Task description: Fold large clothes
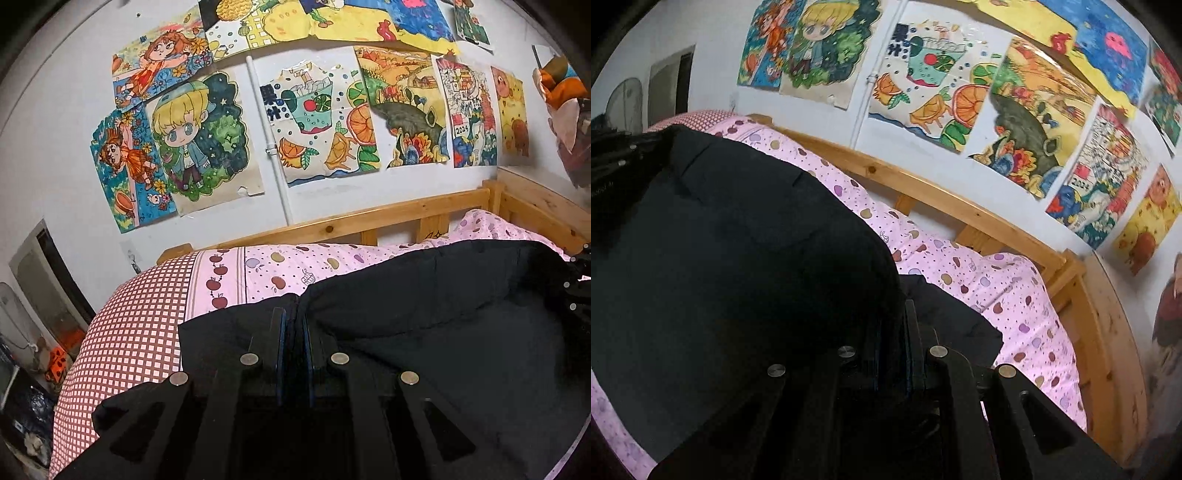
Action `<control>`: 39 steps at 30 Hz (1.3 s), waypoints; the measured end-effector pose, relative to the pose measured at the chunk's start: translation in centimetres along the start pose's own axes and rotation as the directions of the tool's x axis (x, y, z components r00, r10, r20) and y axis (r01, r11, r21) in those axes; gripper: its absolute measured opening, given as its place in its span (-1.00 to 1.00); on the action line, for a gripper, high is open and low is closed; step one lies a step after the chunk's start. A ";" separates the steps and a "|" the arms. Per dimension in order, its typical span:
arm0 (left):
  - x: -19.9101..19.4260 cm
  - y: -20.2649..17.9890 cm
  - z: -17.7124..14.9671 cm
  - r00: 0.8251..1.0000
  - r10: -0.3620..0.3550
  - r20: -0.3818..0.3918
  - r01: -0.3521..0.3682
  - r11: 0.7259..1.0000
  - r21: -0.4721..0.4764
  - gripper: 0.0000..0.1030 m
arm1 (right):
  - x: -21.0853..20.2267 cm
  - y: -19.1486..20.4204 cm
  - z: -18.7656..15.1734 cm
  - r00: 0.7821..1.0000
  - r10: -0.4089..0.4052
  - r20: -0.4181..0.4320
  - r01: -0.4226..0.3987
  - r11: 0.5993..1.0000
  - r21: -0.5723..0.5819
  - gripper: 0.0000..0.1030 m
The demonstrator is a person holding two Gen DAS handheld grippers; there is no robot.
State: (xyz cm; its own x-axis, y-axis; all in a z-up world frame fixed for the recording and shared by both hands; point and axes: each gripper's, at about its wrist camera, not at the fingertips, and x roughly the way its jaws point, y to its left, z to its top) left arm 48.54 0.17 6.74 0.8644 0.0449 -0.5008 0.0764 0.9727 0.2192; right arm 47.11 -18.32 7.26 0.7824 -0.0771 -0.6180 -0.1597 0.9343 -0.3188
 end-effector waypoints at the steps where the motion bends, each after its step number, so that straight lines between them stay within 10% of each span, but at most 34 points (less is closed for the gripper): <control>1: -0.2 0.0 0.1 1.000 0.005 0.002 -0.005 1.000 -0.003 -0.83 | -0.4 0.1 -0.2 1.000 -0.011 0.010 0.011 1.000 -0.001 -0.84; 24: 8.7 -1.8 0.8 0.988 0.071 -0.136 -0.064 0.996 0.056 -0.74 | 8.2 -1.1 3.1 1.000 -0.021 -0.019 0.021 0.999 -0.025 -0.85; 27: 8.3 -1.0 1.0 0.990 0.028 -0.140 -0.027 1.000 0.013 -0.52 | 8.8 -1.2 3.0 0.999 0.009 -0.032 -0.009 1.000 0.002 -0.83; 30: 7.2 0.1 1.1 0.993 -0.023 -0.116 0.017 0.998 -0.053 0.11 | 8.6 -1.9 2.7 0.997 0.068 -0.041 -0.067 0.997 0.040 -0.78; 34: 5.2 0.9 1.5 0.994 -0.092 -0.060 0.083 0.988 -0.131 0.67 | 7.2 -4.1 1.5 0.994 0.108 0.016 -0.109 0.989 0.098 0.27; 39: 2.7 1.0 1.9 0.987 -0.160 -0.015 0.155 0.970 -0.186 0.72 | 5.5 -7.3 0.1 0.986 0.141 0.089 -0.157 0.963 0.218 0.35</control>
State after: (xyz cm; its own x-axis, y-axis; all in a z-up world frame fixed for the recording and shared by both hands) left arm 51.93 0.86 7.25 0.8332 -0.1080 -0.5423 0.1153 0.9931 -0.0207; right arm 52.68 -25.50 6.24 0.8024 0.0862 -0.5905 -0.1453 0.9880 -0.0533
